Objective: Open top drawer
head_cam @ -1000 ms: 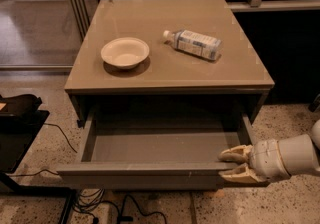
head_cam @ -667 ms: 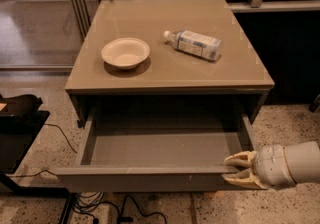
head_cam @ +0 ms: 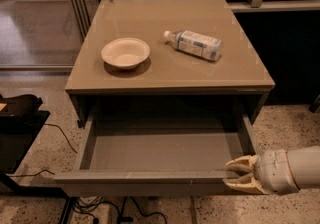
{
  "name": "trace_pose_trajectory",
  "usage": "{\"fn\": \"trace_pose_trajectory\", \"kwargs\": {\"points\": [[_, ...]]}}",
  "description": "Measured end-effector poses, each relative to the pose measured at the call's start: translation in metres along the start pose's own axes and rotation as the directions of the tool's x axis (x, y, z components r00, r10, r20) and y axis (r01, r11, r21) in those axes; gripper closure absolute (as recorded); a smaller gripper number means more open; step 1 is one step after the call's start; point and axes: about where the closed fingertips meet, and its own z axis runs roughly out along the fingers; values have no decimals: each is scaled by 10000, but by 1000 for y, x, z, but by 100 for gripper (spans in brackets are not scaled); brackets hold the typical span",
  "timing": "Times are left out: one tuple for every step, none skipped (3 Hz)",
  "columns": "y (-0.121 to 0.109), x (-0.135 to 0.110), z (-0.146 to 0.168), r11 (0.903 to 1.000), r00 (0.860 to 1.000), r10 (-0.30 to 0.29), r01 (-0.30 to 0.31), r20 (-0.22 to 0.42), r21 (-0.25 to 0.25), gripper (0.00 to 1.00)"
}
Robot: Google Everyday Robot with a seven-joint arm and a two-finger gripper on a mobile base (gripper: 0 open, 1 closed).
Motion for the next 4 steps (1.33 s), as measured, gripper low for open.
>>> {"fn": "trace_pose_trajectory", "kwargs": {"points": [[0,0,0,10000,10000,0,0,0,-1,58],[0,0,0,10000,10000,-1,1,0,-1,35],[0,0,0,10000,10000,-1,1,0,-2,12],[0,0,0,10000,10000,0,0,1,-1,14]]}}
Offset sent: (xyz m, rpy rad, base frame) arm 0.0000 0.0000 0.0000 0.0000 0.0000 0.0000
